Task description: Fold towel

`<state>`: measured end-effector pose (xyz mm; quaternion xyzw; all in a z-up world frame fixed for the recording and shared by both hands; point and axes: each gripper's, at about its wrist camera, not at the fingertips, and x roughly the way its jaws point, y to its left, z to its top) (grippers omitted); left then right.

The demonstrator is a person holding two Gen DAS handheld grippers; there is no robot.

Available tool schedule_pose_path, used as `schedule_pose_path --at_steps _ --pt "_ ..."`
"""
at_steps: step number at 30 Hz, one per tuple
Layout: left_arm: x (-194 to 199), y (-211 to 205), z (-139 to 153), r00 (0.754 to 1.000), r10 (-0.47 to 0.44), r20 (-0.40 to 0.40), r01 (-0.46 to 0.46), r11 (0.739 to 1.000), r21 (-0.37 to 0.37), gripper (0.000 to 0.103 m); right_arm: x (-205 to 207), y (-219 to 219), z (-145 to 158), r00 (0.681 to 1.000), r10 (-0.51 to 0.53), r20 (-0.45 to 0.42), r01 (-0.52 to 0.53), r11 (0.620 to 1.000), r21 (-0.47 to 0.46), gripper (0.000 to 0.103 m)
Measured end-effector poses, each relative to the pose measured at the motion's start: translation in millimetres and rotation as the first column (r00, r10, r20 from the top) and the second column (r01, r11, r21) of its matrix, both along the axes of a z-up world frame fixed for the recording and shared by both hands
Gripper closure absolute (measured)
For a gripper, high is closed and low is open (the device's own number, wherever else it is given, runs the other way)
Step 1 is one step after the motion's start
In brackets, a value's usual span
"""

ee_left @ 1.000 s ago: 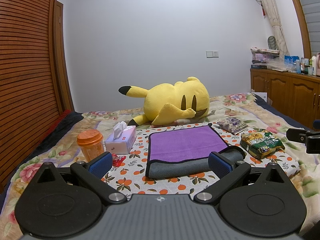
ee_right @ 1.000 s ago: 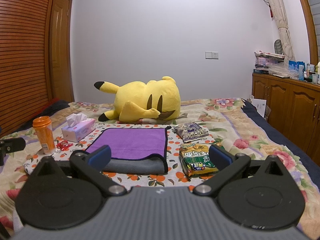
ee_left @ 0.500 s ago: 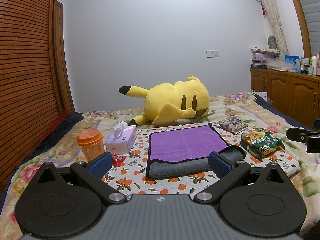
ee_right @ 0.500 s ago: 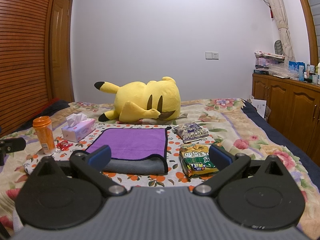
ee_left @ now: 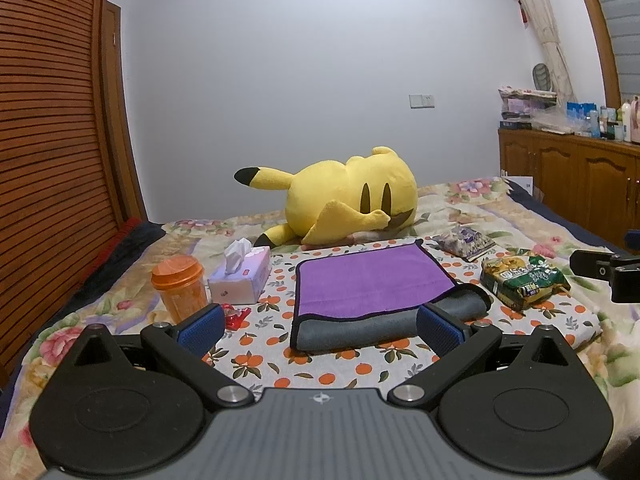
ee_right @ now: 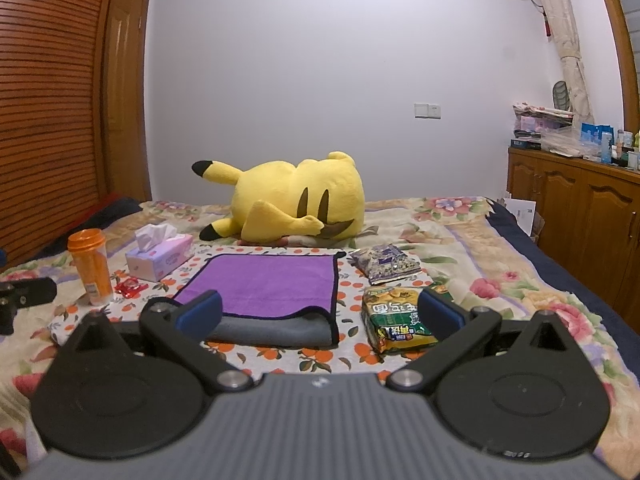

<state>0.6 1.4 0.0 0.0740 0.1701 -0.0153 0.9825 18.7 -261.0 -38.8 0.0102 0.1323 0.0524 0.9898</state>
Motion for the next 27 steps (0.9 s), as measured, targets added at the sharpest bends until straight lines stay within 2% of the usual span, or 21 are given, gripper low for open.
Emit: schedule_pose_path --at_steps 11,27 --pt "11 0 -5 0.999 0.001 -0.054 -0.001 1.0 -0.003 0.0 8 11 -2 0.999 0.024 -0.026 -0.025 0.999 -0.02 0.0" --pt "44 5 -7 0.997 0.012 -0.079 -0.012 1.0 0.006 0.0 31 16 -11 0.997 0.032 -0.071 -0.035 0.999 -0.039 0.0"
